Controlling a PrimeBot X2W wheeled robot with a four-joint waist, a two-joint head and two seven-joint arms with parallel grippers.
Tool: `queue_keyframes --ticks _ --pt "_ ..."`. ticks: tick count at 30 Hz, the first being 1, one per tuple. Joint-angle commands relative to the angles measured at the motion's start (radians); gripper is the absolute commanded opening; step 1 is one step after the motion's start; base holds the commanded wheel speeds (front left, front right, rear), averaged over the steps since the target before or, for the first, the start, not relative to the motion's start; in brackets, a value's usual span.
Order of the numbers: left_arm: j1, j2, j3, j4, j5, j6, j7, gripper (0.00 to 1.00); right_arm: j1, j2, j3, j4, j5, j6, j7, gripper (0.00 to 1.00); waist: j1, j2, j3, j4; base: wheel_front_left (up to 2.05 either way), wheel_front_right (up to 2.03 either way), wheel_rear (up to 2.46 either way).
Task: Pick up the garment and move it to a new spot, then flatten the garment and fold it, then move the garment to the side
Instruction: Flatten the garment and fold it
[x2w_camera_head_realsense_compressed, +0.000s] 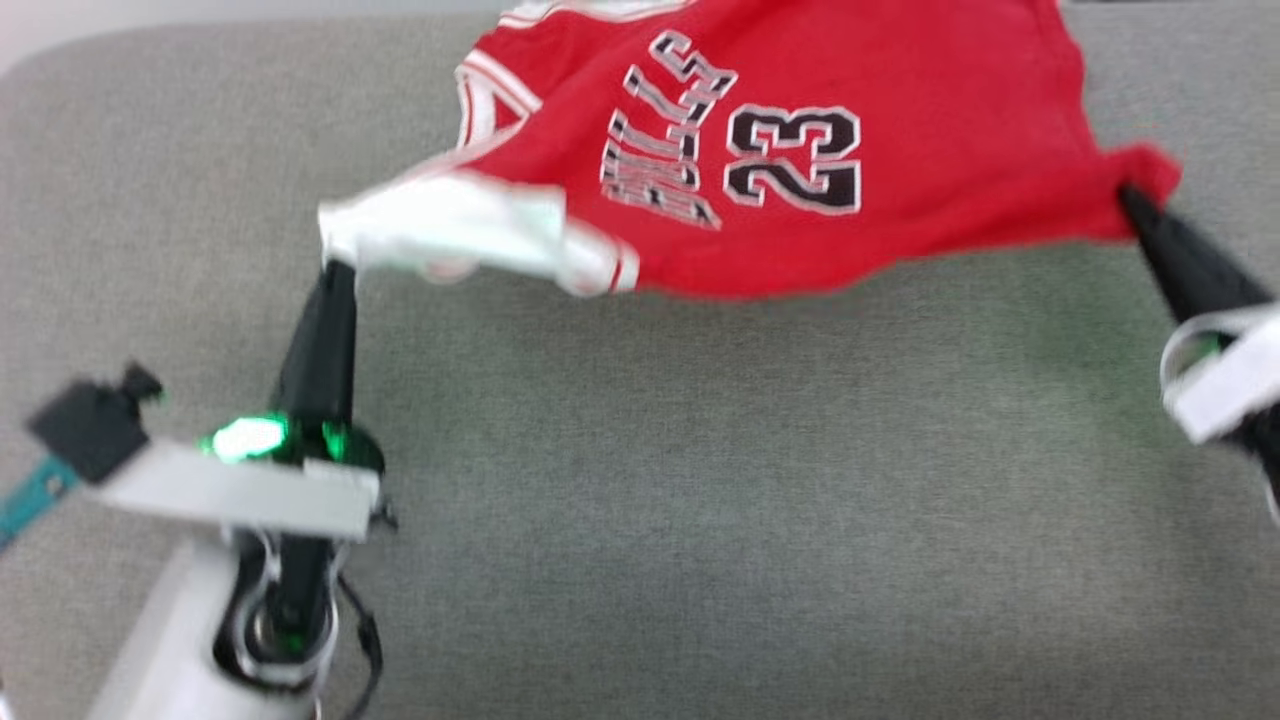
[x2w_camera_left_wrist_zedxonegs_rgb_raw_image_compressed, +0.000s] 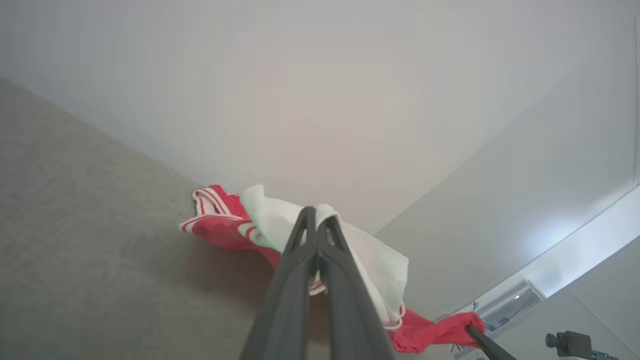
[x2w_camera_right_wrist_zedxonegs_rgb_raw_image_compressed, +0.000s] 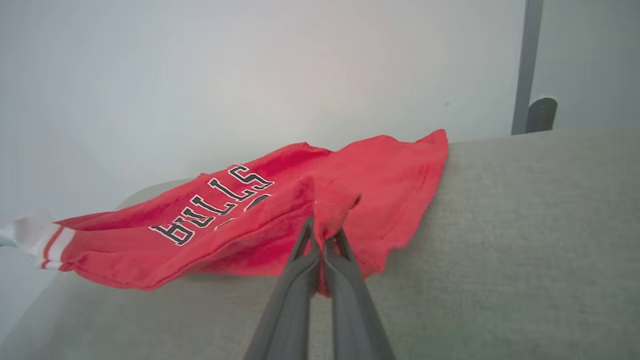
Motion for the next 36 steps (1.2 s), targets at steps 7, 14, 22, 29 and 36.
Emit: queue_keyframes --ticks 7,14,22,29,36 --pt "0.222 0.025 -0.007 -0.117 0.071 0.001 0.0 0.0 0.249 0.026 -0.12 -0.137 -0.079 -0.002 0.052 0.0 0.0 -0.0001 -0.05 -0.025 0.0 0.0 0.0" --pt "0.355 0.059 -0.02 -0.213 0.112 0.001 0.0 0.0 0.405 0.058 -0.238 -0.258 -0.122 -0.002 0.131 0.0 0.0 -0.0001 -0.053 -0.034 0.0 0.0 0.0" --pt "0.53 0.108 -0.012 -0.346 0.12 0.001 0.0 0.0 0.568 0.126 -0.368 -0.416 -0.181 -0.002 0.235 0.0 0.0 -0.0001 -0.072 -0.043 0.0 0.0 0.0" --pt "0.617 0.126 -0.009 -0.424 0.131 0.012 0.008 0.0 0.652 0.189 -0.452 -0.506 -0.207 -0.002 0.312 0.0 0.0 -0.0001 -0.084 -0.05 0.0 0.0 0.0" --pt "0.578 0.127 -0.039 -0.375 0.145 0.015 0.037 0.0 0.648 0.193 -0.454 -0.476 -0.247 -0.002 0.344 0.0 0.0 -0.0001 -0.066 -0.048 0.0 0.0 0.0"
